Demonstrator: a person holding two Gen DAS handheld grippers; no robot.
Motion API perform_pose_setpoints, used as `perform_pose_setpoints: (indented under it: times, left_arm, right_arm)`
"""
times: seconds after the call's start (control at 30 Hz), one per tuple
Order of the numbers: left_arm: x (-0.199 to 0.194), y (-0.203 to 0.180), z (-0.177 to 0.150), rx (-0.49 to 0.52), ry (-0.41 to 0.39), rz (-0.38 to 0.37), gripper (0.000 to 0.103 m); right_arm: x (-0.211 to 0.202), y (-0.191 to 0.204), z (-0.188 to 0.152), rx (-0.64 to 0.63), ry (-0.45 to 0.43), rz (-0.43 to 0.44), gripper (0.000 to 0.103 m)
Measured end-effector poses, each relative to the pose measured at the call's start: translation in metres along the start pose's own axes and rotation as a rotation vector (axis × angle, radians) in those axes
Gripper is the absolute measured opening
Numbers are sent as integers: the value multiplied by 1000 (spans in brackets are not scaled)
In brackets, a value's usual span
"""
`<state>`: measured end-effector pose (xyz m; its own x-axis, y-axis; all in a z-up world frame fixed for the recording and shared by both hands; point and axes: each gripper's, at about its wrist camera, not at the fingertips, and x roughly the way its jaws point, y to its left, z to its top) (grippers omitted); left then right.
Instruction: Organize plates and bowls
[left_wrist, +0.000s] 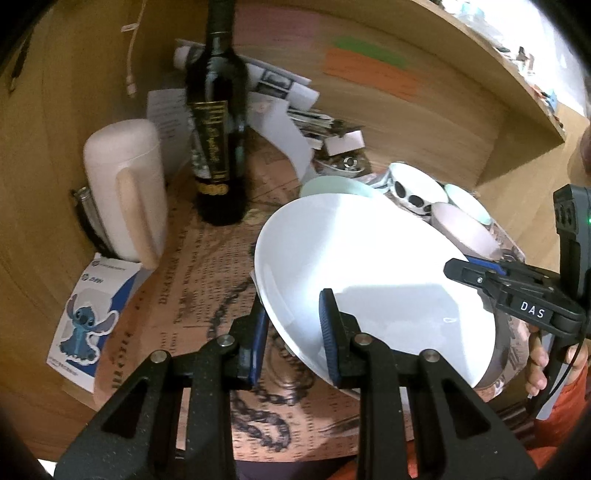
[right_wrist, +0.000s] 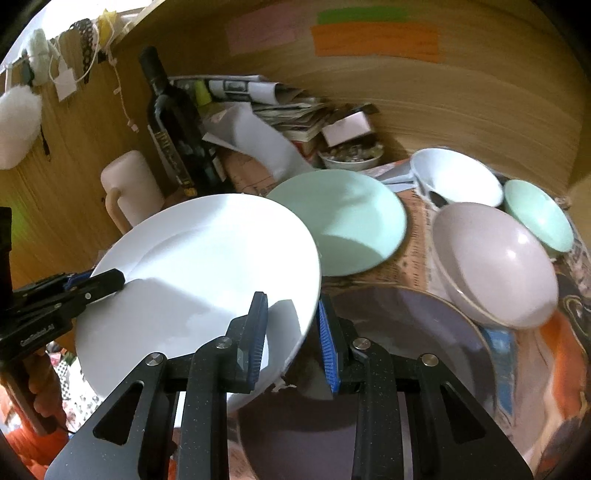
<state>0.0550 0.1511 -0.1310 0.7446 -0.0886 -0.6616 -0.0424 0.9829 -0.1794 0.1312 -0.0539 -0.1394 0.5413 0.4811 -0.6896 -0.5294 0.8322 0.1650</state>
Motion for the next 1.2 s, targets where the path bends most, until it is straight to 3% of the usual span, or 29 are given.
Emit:
perform_pose_setpoints:
  times: [0.6,1.2]
  left_arm:
    - [16,-69,-11,70,24,-58,28]
    - [44,-108,-26,112,100,-75,28]
  right_arm:
    - [-45,-55,-37,60,-22,-54,25]
    - [-52,-95,-69,137,17,-67,25]
